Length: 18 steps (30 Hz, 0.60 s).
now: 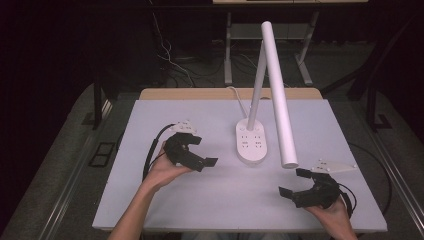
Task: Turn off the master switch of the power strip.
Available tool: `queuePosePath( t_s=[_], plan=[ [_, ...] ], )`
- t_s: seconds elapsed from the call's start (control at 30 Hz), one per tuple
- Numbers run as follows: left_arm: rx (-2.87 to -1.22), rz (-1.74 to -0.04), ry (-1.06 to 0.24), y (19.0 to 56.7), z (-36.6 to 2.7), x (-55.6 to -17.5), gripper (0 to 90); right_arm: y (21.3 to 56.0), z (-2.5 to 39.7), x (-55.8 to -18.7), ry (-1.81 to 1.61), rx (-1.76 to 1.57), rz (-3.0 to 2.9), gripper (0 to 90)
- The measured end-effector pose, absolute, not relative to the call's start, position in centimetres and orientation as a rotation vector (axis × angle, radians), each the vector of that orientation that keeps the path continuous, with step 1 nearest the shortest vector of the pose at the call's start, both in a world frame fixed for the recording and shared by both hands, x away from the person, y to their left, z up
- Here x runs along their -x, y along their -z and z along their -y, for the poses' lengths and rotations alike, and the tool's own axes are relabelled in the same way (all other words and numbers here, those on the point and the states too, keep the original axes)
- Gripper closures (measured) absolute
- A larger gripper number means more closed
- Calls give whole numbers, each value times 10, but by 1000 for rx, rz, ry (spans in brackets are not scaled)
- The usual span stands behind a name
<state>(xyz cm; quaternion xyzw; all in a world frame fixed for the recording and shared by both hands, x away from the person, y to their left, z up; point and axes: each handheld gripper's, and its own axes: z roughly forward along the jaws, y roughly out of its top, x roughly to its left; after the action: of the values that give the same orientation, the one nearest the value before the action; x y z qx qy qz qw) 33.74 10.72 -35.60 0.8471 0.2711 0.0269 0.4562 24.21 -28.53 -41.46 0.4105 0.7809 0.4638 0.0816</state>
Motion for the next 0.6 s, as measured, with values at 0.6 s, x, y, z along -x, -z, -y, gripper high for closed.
queuePosePath(
  t_s=[0.6],
  plan=[
    [-2119, -674, -79, 347, -93, -362, 0, 415, 286, -241, -1384, -1233, -2329, 2]
  ],
)
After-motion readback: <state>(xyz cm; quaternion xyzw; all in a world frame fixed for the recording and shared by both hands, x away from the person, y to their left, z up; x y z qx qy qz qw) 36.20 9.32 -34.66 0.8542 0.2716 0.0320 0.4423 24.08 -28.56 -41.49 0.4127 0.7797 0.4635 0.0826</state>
